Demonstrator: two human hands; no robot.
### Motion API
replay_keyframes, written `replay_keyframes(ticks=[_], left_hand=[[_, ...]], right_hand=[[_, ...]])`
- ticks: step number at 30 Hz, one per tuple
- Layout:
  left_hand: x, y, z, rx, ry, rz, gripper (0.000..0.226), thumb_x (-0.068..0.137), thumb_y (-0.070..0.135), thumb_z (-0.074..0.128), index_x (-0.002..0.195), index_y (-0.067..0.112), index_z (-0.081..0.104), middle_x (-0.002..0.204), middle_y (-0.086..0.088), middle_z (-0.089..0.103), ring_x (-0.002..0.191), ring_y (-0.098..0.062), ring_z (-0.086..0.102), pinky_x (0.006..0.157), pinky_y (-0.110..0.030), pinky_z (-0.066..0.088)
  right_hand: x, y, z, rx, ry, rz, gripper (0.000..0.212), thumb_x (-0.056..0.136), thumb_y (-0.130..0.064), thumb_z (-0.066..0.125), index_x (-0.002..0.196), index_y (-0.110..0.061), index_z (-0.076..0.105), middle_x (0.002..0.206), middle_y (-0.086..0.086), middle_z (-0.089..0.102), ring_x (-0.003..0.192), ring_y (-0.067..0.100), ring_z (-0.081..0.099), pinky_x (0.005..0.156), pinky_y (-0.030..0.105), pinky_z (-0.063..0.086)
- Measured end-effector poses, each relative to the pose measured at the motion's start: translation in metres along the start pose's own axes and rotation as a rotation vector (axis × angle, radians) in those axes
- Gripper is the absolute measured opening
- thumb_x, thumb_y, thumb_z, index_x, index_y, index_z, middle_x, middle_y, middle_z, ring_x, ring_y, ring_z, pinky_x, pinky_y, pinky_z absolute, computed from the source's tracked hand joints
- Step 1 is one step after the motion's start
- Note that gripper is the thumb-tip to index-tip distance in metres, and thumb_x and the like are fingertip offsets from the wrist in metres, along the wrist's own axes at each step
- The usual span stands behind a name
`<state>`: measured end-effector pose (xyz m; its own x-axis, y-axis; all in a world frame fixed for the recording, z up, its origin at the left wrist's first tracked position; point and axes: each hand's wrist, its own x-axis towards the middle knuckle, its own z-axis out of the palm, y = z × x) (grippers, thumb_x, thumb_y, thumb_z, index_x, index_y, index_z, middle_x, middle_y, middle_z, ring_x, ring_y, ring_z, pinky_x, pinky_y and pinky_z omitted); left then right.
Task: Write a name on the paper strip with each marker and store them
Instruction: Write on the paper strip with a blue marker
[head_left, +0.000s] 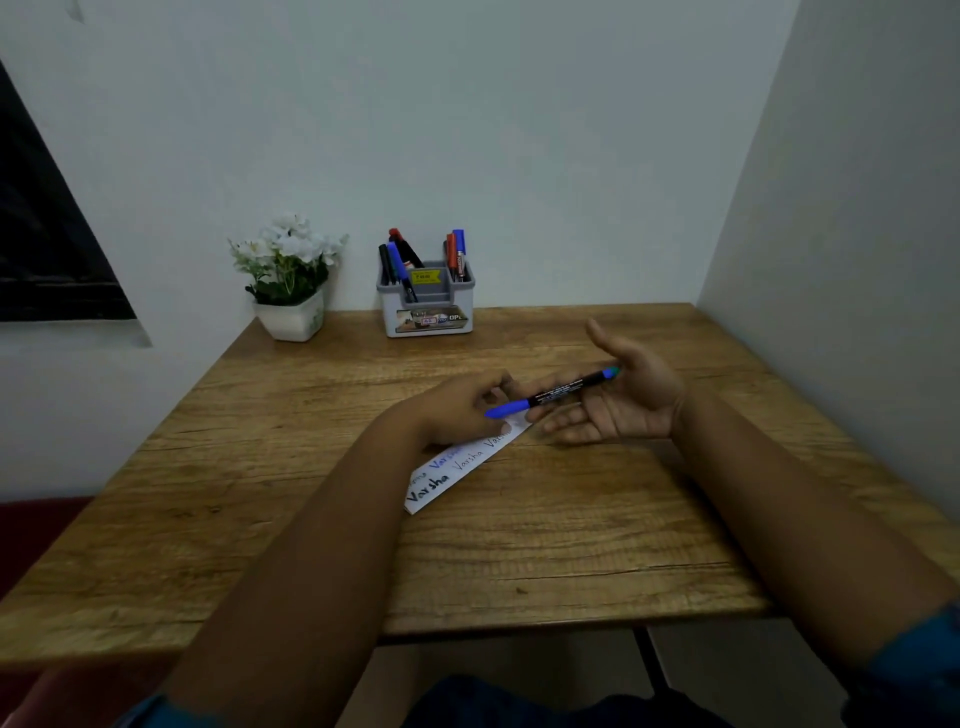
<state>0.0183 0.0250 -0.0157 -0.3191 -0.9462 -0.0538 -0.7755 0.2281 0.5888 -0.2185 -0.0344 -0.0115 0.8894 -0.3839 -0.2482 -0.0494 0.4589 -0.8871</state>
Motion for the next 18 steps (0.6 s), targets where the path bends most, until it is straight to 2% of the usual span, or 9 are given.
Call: replay_keyframes(ticks=[3, 4, 6, 8, 10, 12, 14, 16, 18], left_hand=[[-0.004, -0.007, 0.0, -0.026, 0.072, 0.003, 0.04, 0.084, 0.028, 0.073, 0.119, 0.022, 0.055, 0.108, 0.011, 0.054, 0.086, -0.001, 0.049, 0.066, -0.018, 0.037], [-0.005, -0.008, 0.0, -0.014, 0.087, -0.007, 0.04, 0.083, 0.03, 0.074, 0.118, 0.022, 0.056, 0.111, 0.008, 0.056, 0.088, -0.003, 0.05, 0.067, -0.018, 0.036], [-0.005, -0.01, -0.001, 0.017, 0.103, -0.044, 0.038, 0.084, 0.032, 0.073, 0.117, 0.02, 0.06, 0.111, 0.006, 0.058, 0.09, -0.006, 0.052, 0.069, -0.019, 0.036], [-0.008, -0.014, -0.006, 0.028, 0.127, -0.075, 0.034, 0.085, 0.03, 0.072, 0.116, 0.019, 0.063, 0.105, 0.007, 0.059, 0.081, -0.002, 0.052, 0.065, -0.018, 0.035], [-0.009, -0.019, -0.01, 0.006, 0.15, -0.094, 0.033, 0.085, 0.028, 0.073, 0.116, 0.02, 0.066, 0.105, 0.008, 0.06, 0.09, -0.004, 0.056, 0.069, -0.018, 0.038], [-0.009, -0.024, -0.011, -0.016, 0.164, -0.097, 0.032, 0.085, 0.027, 0.073, 0.116, 0.022, 0.067, 0.107, 0.007, 0.062, 0.098, -0.008, 0.056, 0.071, -0.019, 0.038], [-0.008, -0.027, -0.01, -0.035, 0.177, -0.094, 0.031, 0.086, 0.027, 0.072, 0.116, 0.022, 0.069, 0.107, 0.007, 0.063, 0.098, -0.007, 0.055, 0.074, -0.02, 0.038], [-0.005, -0.032, -0.01, -0.055, 0.195, -0.087, 0.029, 0.086, 0.026, 0.072, 0.115, 0.022, 0.069, 0.104, 0.007, 0.064, 0.096, -0.007, 0.056, 0.077, -0.021, 0.039], [-0.004, -0.036, -0.01, -0.069, 0.216, -0.082, 0.027, 0.086, 0.027, 0.071, 0.113, 0.022, 0.07, 0.1, 0.009, 0.064, 0.094, -0.005, 0.057, 0.075, -0.02, 0.039]], right_hand=[[-0.004, 0.001, -0.001, 0.031, -0.034, 0.004, 0.067, 0.094, -0.045, 0.051, 0.142, 0.002, 0.045, 0.134, 0.026, 0.054, 0.114, 0.03, 0.062, 0.099, 0.037, 0.048], [-0.005, 0.001, -0.001, 0.06, -0.041, -0.003, 0.061, 0.095, -0.035, 0.055, 0.142, 0.002, 0.044, 0.134, 0.027, 0.054, 0.111, 0.029, 0.064, 0.096, 0.035, 0.051], [-0.01, -0.001, 0.004, 0.117, -0.017, -0.037, 0.051, 0.098, -0.023, 0.049, 0.141, 0.004, 0.045, 0.132, 0.027, 0.056, 0.102, 0.025, 0.069, 0.086, 0.029, 0.057], [-0.01, -0.006, 0.011, 0.118, 0.106, -0.129, 0.043, 0.098, -0.016, 0.041, 0.136, 0.003, 0.05, 0.125, 0.024, 0.062, 0.087, 0.018, 0.072, 0.072, 0.023, 0.059], [-0.001, -0.012, 0.019, 0.06, 0.298, -0.265, 0.04, 0.093, -0.01, 0.047, 0.132, -0.005, 0.054, 0.116, 0.015, 0.067, 0.069, 0.008, 0.068, 0.061, 0.016, 0.056], [0.018, -0.014, 0.022, 0.015, 0.504, -0.373, 0.035, 0.091, -0.01, 0.058, 0.126, -0.01, 0.059, 0.102, 0.006, 0.068, 0.057, 0.002, 0.058, 0.054, 0.012, 0.051], [0.038, -0.016, 0.03, 0.022, 0.678, -0.423, 0.023, 0.092, -0.025, 0.063, 0.113, -0.015, 0.063, 0.087, 0.0, 0.066, 0.051, 0.002, 0.052, 0.049, 0.012, 0.046], [0.057, -0.019, 0.04, 0.056, 0.774, -0.458, 0.025, 0.092, -0.037, 0.063, 0.105, -0.016, 0.064, 0.072, -0.004, 0.064, 0.05, 0.003, 0.047, 0.047, 0.013, 0.04], [0.078, -0.026, 0.048, 0.151, 0.856, -0.533, 0.022, 0.095, -0.035, 0.059, 0.102, -0.014, 0.064, 0.064, -0.004, 0.058, 0.049, 0.004, 0.04, 0.045, 0.015, 0.034]])
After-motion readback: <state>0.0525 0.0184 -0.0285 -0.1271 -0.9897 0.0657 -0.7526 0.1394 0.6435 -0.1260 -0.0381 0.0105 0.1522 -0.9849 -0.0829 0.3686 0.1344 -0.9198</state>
